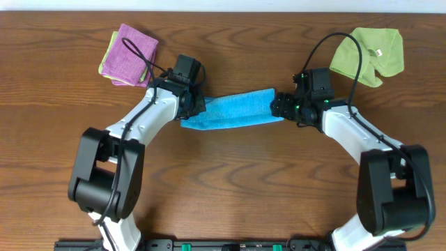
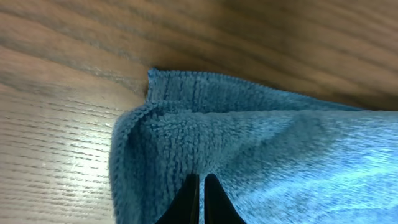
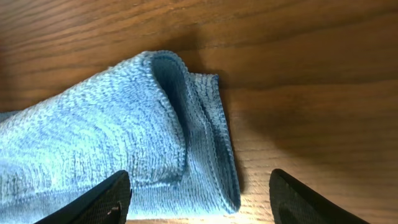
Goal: Fold the cloth
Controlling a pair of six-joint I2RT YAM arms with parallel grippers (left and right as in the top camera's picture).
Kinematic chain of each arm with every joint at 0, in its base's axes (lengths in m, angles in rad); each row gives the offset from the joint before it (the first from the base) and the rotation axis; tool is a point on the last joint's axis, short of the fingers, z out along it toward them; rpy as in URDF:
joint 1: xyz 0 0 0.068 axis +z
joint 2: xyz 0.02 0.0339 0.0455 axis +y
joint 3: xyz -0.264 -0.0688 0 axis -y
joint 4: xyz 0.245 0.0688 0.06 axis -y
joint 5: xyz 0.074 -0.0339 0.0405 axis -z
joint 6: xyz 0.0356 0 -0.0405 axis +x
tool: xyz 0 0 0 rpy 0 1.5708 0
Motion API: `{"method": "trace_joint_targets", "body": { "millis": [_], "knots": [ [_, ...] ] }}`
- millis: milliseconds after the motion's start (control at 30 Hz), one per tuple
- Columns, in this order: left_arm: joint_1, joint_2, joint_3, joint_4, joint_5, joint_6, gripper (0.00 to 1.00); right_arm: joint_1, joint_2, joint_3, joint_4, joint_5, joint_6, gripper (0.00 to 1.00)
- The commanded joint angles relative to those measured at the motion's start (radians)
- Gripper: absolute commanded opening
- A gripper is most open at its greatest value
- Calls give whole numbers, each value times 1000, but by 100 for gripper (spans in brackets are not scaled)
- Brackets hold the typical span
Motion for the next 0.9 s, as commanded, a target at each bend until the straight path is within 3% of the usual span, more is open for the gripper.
{"method": "trace_joint_targets", "body": {
  "millis": [0, 433, 467, 500, 600, 867],
  "knots": [
    [0, 36, 12, 4, 11, 3, 6, -5, 36, 1, 13, -28, 54, 72],
    [0, 87, 12, 17, 33, 3, 6, 32, 142, 1, 164, -127, 125, 67],
    [0, 87, 12, 18, 33, 3, 6, 38, 145, 1, 175, -134, 131, 62],
    [0, 87, 12, 18, 33, 3, 6, 44, 156, 1, 189, -138, 134, 51],
    [0, 87, 12, 18, 33, 3, 6, 56, 159, 1, 221, -144, 114, 4],
    [1, 87, 13, 16, 34, 3, 6, 47, 61, 2, 262, -180, 87, 1]
  ]
}}
